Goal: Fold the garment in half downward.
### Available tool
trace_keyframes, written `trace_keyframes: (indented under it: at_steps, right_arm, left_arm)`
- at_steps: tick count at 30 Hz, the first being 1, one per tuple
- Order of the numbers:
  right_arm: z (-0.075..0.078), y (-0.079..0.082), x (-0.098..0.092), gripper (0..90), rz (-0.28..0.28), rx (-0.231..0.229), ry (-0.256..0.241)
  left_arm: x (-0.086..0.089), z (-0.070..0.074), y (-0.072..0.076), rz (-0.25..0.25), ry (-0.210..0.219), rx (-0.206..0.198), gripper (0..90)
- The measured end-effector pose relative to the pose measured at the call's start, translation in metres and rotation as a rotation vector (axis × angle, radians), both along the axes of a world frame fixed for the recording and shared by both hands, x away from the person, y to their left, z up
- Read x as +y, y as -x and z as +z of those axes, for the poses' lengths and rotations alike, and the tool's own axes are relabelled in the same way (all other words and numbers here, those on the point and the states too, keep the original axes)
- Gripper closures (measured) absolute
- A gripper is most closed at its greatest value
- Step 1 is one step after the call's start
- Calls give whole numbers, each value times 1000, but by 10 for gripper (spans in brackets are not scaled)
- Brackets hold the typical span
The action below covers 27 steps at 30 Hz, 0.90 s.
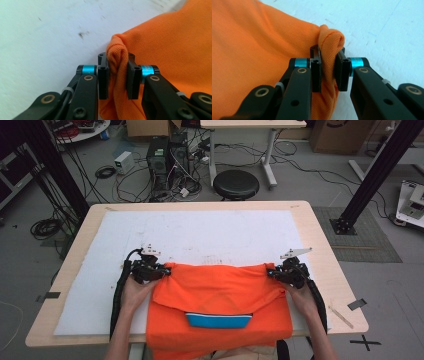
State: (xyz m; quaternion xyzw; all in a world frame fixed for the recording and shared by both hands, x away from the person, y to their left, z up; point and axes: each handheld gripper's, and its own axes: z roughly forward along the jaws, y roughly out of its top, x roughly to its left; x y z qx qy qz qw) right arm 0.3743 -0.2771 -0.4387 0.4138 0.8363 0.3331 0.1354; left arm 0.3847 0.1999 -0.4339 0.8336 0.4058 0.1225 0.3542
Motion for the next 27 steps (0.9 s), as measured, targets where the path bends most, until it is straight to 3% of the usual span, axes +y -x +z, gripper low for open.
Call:
trace_keyframes:
  at_steps: [9, 11, 17, 19, 27]
  right_arm:
    - [1, -24, 6, 791, -34, 1, 17]
    - [1, -29, 7, 791, -44, 3, 19]
    - [1, -47, 12, 791, -61, 13, 26]
    - [1, -53, 12, 791, -67, 16, 25]
    - [1, -75, 16, 789, -97, 14, 28]
  left_arm:
    - [1, 2, -33, 31, -16, 10, 756]
    - [2, 2, -42, 34, -4, 35, 757]
    - [1, 6, -64, 32, -38, 58, 756]
    - [-1, 5, -68, 40, -54, 36, 756]
    - [4, -1, -76, 90, -1, -11, 756]
